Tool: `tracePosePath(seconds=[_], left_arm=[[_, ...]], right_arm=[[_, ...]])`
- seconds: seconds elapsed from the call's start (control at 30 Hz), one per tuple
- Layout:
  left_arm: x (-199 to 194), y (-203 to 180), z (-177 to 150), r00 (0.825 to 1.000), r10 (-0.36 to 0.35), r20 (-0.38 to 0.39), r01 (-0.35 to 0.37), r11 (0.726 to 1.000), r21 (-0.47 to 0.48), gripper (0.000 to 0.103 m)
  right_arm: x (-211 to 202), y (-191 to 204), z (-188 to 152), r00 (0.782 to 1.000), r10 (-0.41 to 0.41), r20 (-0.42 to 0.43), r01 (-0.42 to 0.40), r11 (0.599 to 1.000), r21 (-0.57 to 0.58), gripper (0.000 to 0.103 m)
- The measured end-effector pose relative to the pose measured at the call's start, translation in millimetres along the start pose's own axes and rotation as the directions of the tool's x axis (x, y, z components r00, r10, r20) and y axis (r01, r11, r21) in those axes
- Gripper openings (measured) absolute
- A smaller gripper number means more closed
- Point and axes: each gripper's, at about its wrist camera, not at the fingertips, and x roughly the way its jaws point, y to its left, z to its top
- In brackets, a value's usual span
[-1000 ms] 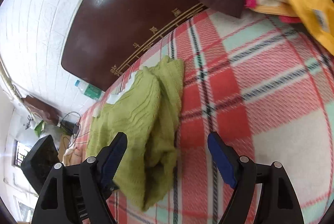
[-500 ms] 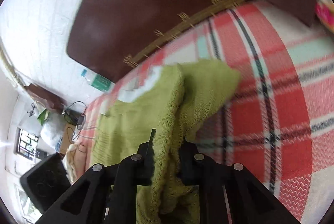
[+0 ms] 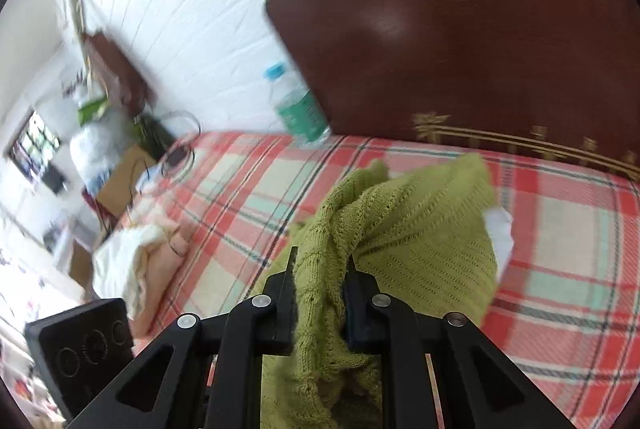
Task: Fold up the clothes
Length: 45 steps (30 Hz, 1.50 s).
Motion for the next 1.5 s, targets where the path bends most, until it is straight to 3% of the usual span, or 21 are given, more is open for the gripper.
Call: tracePosePath(seconds=[0.1, 0.17, 0.33, 0.47, 0.63, 0.77, 0.87, 0.93, 1.03, 1.1, 1.2, 1.33, 1.43, 1.5], left_arm=[[-10.2, 36.1, -10.0, 1.000, 0.022, 0.001, -0.022, 0.996, -0.090, 0.016], [-13.7, 56.9, -18.9, 0.999, 0.038, -0.004, -0.039, 0.989, -0.141, 0.016], [-26.8, 78.9, -32.5, 0.999, 0.032, 0.015, -0.028, 0.980, -0.195, 0.016], [-38.2, 84.1, -37.4, 0.999, 0.034, 0.030, -0.028, 0.979, -0.201, 0.016], [-56.2, 82.1, -46.9, 0.997, 0.070, 0.044, -0.062, 0.984, -0.165, 0.016], [-77.9, 75.5, -55.3, 0.991, 0.121, 0.054, -0.114, 0.988, -0.107, 0.017], [-98.0, 79.2, -63.1, 0.982, 0.179, 0.061, -0.173, 0.981, -0.088, 0.024], [-106.9, 82.2, -66.7, 0.981, 0.182, 0.065, -0.176, 0.980, -0.090, 0.029], [-112.4, 77.6, -62.7, 0.974, 0.213, 0.076, -0.208, 0.976, -0.067, 0.039], [-110.7, 72.7, -56.2, 0.966, 0.238, 0.097, -0.234, 0.971, -0.051, 0.057], [-105.1, 68.3, -42.9, 0.950, 0.283, 0.131, -0.281, 0.959, -0.037, 0.076], [-88.4, 77.9, -28.8, 0.954, 0.294, 0.066, -0.290, 0.955, -0.061, 0.082], [-70.8, 89.0, -20.5, 0.957, 0.291, -0.003, -0.291, 0.953, -0.089, 0.082], [-63.6, 90.8, -21.4, 0.961, 0.273, -0.041, -0.276, 0.956, -0.103, 0.082]], right_arm=[[47.4, 29.9, -5.3, 0.996, -0.020, -0.086, 0.016, 0.999, -0.041, 0.031], [65.4, 37.9, -13.9, 0.993, 0.005, -0.120, -0.009, 0.999, -0.035, 0.048], [42.5, 33.7, -28.4, 0.996, 0.077, -0.056, -0.078, 0.997, -0.027, 0.051], [7.2, 19.5, -37.7, 0.998, 0.058, 0.028, -0.057, 0.998, -0.028, 0.053], [20.9, 35.6, -57.1, 1.000, -0.012, -0.028, 0.008, 0.990, -0.142, 0.053], [59.8, 66.0, -73.8, 0.995, -0.062, -0.083, 0.039, 0.967, -0.251, 0.052], [83.0, 87.0, -93.8, 0.983, -0.148, -0.105, 0.099, 0.922, -0.374, 0.053], [78.8, 91.3, -98.0, 0.983, -0.158, -0.091, 0.109, 0.909, -0.403, 0.054], [50.2, 72.4, -92.5, 0.996, -0.037, -0.084, 0.012, 0.957, -0.291, 0.054], [28.8, 53.0, -89.9, 0.998, 0.017, -0.058, -0.029, 0.978, -0.209, 0.055], [-4.4, 18.3, -87.3, 0.998, 0.070, -0.004, -0.070, 0.994, -0.084, 0.065], [-27.2, -34.9, -88.4, 0.998, 0.045, 0.034, -0.047, 0.996, 0.078, 0.075], [-27.5, -72.9, -88.7, 0.997, 0.059, 0.045, -0.067, 0.975, 0.213, 0.084], [-20.9, -91.4, -87.2, 0.996, 0.073, 0.049, -0.084, 0.957, 0.279, 0.084]])
